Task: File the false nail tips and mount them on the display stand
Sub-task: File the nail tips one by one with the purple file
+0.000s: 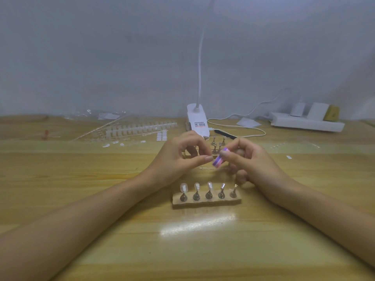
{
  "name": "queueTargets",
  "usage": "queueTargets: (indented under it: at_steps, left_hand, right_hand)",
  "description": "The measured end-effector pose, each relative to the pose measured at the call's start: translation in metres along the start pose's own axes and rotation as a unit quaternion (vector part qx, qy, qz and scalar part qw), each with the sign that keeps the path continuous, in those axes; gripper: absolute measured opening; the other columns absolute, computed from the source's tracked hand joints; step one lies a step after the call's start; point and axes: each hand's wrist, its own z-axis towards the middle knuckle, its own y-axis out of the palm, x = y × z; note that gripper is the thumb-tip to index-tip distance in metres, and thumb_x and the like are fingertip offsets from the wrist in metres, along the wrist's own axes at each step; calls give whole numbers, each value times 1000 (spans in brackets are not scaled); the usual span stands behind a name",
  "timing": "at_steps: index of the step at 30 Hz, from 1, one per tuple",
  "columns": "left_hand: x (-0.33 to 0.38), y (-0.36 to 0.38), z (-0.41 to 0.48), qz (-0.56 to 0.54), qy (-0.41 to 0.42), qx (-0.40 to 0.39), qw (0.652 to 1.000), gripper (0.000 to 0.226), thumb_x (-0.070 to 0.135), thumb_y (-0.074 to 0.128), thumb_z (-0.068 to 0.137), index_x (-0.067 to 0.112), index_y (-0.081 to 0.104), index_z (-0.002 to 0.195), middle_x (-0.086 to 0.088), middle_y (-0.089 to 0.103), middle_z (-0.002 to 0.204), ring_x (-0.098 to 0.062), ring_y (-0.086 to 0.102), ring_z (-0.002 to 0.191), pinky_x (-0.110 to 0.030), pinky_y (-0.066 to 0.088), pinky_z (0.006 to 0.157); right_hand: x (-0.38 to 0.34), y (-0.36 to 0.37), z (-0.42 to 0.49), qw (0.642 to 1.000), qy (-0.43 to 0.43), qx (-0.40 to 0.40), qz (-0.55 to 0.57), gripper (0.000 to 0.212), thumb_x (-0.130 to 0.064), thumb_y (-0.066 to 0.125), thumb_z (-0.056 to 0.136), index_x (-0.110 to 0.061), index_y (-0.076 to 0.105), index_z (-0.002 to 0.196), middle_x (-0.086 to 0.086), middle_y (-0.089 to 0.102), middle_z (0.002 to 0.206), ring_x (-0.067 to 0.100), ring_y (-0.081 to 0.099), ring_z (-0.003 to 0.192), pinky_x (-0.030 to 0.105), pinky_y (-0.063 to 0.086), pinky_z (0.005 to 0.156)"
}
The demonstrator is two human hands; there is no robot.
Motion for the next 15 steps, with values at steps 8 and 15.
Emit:
queueTargets:
  at_steps: [8,15]
  left_hand:
    - [3,1,-1,-4,7,-8,1000,4,10,75,85,8,71,82,9,60,86,-4,58,76,-6,39,62]
    - [1,-1,0,-9,-9,-18,1000,6,10,76,83,12,71,81,6,62,88,-11,60,77,-8,40,63]
  right_hand:
    - [1,-4,2,999,10,2,38,36,-41,78,71,-15,59,87,9,76,85,9,51,57,18,39,41]
    - [0,-3,1,999,8,16,37,34,-36,73,75,-10,59,93,3,74,79,10,52,58,19,39,40]
